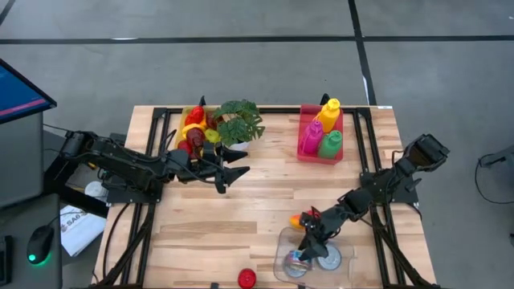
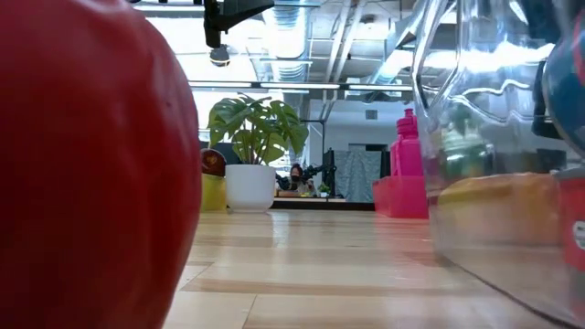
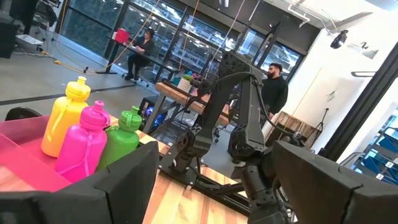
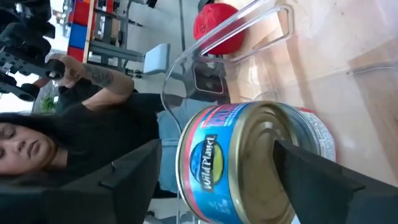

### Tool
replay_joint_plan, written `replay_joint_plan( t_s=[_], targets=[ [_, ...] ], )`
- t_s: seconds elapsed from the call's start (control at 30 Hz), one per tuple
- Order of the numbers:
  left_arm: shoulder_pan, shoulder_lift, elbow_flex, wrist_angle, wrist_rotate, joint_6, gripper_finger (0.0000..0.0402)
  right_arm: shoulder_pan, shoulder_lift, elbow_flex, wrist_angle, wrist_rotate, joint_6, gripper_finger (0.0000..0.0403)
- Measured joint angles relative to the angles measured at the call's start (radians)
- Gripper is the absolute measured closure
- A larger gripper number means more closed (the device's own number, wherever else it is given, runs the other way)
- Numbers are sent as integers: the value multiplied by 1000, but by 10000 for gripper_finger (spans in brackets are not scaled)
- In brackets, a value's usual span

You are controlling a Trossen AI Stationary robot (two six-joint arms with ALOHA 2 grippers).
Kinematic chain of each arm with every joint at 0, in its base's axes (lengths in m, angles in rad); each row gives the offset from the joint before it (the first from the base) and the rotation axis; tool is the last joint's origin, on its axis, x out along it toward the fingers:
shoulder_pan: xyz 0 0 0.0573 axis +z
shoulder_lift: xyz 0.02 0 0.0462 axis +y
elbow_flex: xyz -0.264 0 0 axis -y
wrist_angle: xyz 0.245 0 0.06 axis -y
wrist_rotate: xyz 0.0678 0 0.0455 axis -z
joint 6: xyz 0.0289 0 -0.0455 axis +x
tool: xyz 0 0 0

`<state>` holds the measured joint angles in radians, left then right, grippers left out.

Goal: Pick & Place Food Item
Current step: Put the blue pink tuna can into the transparent bin

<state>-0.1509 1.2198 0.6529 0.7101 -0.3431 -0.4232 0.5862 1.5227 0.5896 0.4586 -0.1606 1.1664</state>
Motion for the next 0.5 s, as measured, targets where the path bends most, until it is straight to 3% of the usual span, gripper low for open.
replay_joint_plan(
  t_s=[0.23, 0.5],
  targets=[
    [0, 0, 0, 0, 0, 0, 97, -26, -88, -7, -102, 15, -104, 103],
    [0, 0, 0, 0, 0, 0, 97, -59, -264, -7, -331, 116, -173, 118]
  ],
)
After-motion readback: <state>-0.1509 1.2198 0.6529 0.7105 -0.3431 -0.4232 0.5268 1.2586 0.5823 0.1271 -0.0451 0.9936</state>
